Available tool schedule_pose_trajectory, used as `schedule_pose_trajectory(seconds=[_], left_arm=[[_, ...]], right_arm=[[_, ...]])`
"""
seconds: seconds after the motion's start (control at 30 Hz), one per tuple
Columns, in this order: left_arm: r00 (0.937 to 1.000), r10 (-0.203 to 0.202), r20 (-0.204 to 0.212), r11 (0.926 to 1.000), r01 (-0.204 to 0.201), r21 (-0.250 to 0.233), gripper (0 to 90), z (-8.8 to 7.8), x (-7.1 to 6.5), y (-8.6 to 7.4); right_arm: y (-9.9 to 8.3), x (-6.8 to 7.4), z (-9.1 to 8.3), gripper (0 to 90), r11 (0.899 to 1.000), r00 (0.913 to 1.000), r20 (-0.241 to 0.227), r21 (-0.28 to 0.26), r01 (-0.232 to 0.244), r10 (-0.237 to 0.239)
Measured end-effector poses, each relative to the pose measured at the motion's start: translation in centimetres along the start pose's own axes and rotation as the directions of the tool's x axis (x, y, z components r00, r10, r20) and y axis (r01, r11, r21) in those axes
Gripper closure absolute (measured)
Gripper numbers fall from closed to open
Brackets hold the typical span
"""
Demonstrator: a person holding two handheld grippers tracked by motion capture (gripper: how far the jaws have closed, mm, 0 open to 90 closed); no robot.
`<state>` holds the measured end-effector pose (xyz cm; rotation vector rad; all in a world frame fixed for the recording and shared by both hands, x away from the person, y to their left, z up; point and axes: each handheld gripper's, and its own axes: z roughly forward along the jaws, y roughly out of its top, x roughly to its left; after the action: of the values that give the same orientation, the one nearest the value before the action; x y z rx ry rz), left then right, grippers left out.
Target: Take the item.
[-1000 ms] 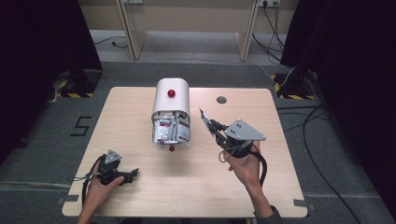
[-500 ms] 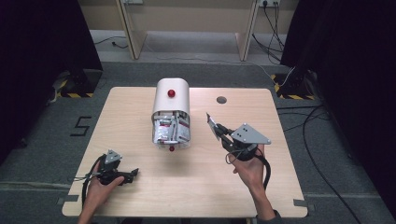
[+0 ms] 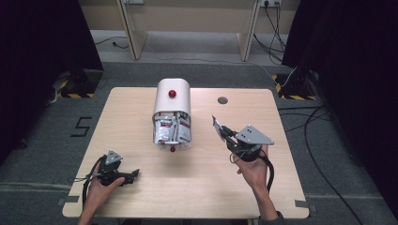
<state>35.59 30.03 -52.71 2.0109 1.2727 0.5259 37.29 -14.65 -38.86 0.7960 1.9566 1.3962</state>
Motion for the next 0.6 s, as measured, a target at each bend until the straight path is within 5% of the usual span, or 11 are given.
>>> schedule_pose_trajectory(seconds=[0.6], left_arm=[[1.0, 0.0, 0.0, 1.0, 0.0, 0.0, 0.0, 0.0, 0.0, 0.0]], right_arm=[[-1.9, -1.7, 0.7, 84.3, 0.998, 0.9988, 0.041, 0.053, -0.03, 0.028]])
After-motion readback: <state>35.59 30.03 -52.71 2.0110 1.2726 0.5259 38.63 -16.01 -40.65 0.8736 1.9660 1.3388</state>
